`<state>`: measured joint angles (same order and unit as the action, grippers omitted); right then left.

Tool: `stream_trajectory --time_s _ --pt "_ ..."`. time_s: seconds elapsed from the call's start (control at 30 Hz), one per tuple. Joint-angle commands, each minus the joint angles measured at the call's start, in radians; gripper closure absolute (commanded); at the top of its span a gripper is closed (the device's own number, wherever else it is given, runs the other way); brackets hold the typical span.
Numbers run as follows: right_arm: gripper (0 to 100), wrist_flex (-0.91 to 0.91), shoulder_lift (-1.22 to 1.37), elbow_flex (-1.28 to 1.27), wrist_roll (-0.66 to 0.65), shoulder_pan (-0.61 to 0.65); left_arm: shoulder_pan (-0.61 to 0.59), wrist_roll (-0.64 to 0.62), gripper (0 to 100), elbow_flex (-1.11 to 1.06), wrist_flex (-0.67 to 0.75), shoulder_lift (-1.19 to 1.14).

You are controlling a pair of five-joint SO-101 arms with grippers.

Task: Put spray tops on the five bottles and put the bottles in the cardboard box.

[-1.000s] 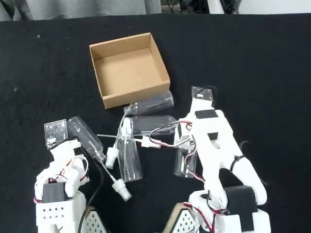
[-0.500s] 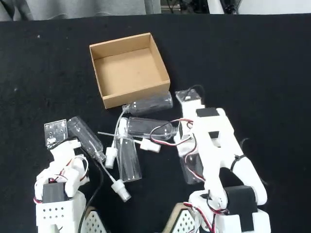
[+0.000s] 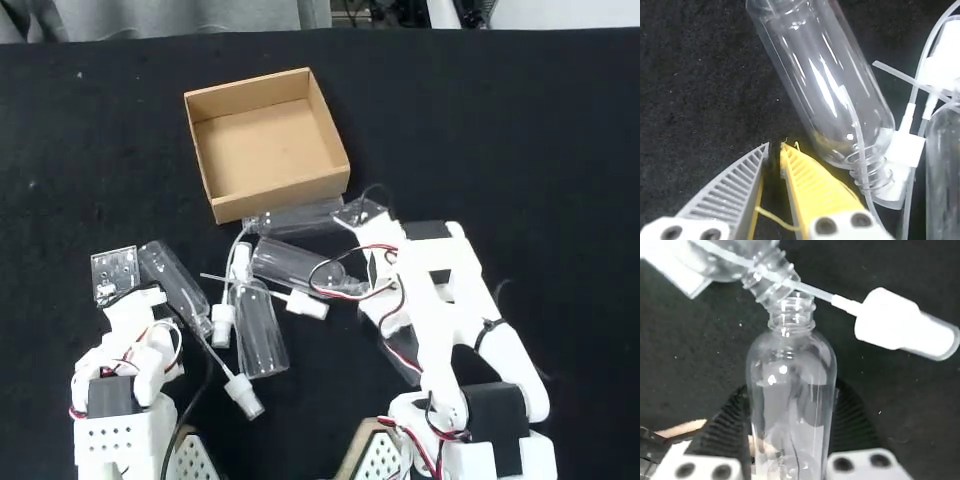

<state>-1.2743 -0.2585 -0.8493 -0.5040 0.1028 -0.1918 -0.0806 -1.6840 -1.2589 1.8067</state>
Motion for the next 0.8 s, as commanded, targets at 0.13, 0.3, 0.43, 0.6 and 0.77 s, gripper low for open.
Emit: stream_trajectory --time_s 0.13,0.3,0.43,0.6,0.77 --pt "92.1 -0.012 0.007 0.048 -0.054 -0.025 -0.005 0.011 97 -0.016 -0.014 0.012" --pt "76.1 -0.083 0.007 0.054 -0.054 -0.018 -0.005 0.011 97 -0.016 -0.014 0.012" --pt "70.2 -0.095 0.007 0.054 -0.049 -0.018 -0.005 0.011 97 -0.016 -0.014 0.012" --pt "74.3 -0.087 0.007 0.058 -0.049 -0.017 -0.005 0.011 97 -0.016 -0.014 0.012" --pt "75.0 -0.08 0.007 0.058 -0.04 -0.017 -0.005 0.011 97 -0.016 -0.014 0.012"
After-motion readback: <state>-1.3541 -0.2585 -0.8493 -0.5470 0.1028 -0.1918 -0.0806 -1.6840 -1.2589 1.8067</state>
